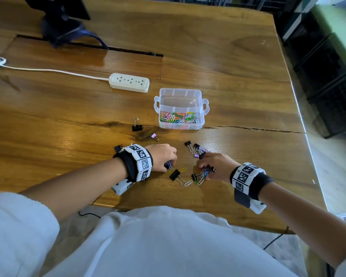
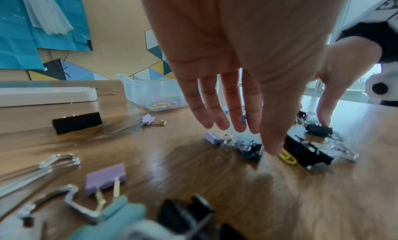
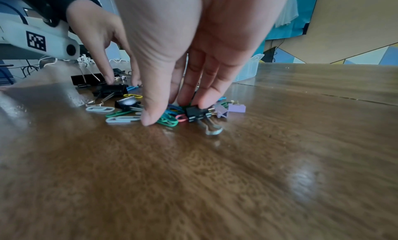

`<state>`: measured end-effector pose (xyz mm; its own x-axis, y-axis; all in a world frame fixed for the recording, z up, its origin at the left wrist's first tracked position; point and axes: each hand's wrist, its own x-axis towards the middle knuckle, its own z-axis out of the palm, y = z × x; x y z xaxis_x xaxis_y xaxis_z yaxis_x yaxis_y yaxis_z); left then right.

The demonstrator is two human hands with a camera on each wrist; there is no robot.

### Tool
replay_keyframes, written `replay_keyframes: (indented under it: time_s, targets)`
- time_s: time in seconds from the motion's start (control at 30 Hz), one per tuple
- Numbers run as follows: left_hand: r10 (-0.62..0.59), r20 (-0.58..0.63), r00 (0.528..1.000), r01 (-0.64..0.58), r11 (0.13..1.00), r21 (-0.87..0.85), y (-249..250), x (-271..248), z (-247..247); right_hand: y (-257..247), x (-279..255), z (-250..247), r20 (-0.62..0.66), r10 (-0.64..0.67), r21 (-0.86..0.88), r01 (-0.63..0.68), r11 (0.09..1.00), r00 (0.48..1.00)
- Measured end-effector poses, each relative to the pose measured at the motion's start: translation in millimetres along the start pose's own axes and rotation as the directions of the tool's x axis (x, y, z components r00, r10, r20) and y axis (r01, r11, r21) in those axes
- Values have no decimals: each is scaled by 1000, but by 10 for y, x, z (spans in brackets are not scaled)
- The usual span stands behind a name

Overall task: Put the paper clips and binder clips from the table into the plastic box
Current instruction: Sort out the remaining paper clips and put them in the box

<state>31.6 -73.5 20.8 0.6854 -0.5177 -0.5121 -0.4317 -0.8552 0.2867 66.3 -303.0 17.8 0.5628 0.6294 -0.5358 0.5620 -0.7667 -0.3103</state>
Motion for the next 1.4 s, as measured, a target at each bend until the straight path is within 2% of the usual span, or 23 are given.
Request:
replay_keyframes:
  time_s: [0.1,0.3,0.77,0.93,1.07,1.2,1.3,1.4]
  targets:
    - [16,-10,1000,-17,998,-62,80,32,-4,-20,-15,-10,-4,-6,-47,6,999,1000]
    - [15,54,998,-12,999,-53,163,111,-5,-36,-35,40,11,8,-82,-7,997,1000]
    - [107,117,987,-115,991,62,286,213,-36,-61,-29,89,70,17,-139,-7,990,997]
    - [102,88,991,-107,993,51,301,233,5,-58,-11,64,63,25,-79,-20,997,998]
    - [25,72,997,-27,999,26,259,258,35,-55,40,-20,-6,47,6,-47,999,999]
    - [-80,43,996,83,994,-72,228,280,17,-48,149,-127,-85,80,74,-74,995,993]
    - [-73,-35,997,67,985,-157,251,289,-21,-43,258,-278,-156,84,96,-69,993,984]
    - [-26,-34,999,19,980,-198,319,300,-16,-10,389,-476,-233,105,123,-78,989,967]
